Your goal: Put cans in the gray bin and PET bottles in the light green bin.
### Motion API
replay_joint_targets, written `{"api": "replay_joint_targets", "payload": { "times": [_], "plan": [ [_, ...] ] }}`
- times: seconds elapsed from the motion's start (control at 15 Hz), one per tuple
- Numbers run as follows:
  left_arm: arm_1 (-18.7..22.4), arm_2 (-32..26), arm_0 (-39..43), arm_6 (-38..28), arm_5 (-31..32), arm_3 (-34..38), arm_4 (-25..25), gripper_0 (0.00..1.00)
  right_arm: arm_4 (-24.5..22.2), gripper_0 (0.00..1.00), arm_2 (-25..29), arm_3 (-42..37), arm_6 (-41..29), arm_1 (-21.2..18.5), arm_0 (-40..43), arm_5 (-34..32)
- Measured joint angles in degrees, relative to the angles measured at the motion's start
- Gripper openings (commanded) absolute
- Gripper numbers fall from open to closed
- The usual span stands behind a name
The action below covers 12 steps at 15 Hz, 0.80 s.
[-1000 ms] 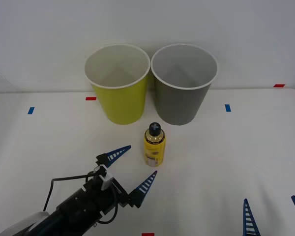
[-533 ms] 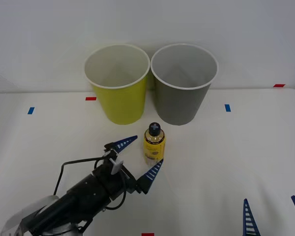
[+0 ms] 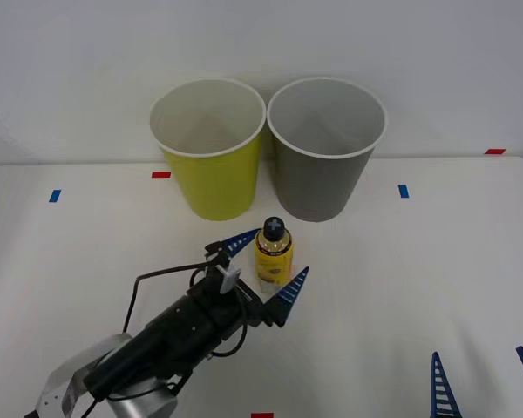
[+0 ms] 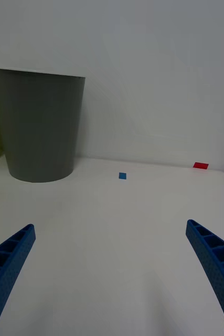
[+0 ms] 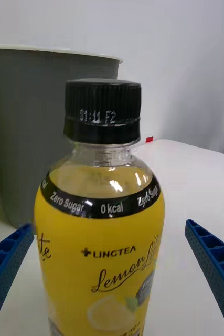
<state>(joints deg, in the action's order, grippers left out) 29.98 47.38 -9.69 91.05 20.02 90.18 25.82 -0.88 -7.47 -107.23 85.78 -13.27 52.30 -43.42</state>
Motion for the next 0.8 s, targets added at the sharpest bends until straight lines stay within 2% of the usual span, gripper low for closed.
{"api": "replay_joint_targets", "payload": {
  "times": [0.2,0.27,0.33,0.4,0.47,0.8],
  "plan": [
    [-0.7,0.0,-1.6,0.0,-1.9,0.0,0.5,1.0,0.0,1.0,0.0,0.0,0.0,0.0,0.0,0.0],
    [-0.7,0.0,-2.0,0.0,-2.5,0.0,0.7,0.92,0.0,1.0,0.0,0.0,0.0,0.0,0.0,0.0],
    [-0.9,0.0,-2.2,0.0,-2.9,0.0,0.8,0.67,0.0,1.0,0.0,0.0,0.0,0.0,0.0,0.0],
    [-1.1,0.1,-2.3,0.0,-3.1,-0.1,0.9,0.2,0.0,1.0,0.0,0.0,0.0,0.0,0.0,0.0],
    [-1.3,0.1,-2.3,0.0,-3.3,0.0,0.9,0.06,0.0,1.0,0.0,0.0,0.0,0.0,0.0,0.0],
    [-1.7,0.0,-2.4,0.5,-4.7,0.0,0.1,0.01,0.0,1.0,0.0,0.0,0.0,0.0,0.0,0.0]
  ]
}}
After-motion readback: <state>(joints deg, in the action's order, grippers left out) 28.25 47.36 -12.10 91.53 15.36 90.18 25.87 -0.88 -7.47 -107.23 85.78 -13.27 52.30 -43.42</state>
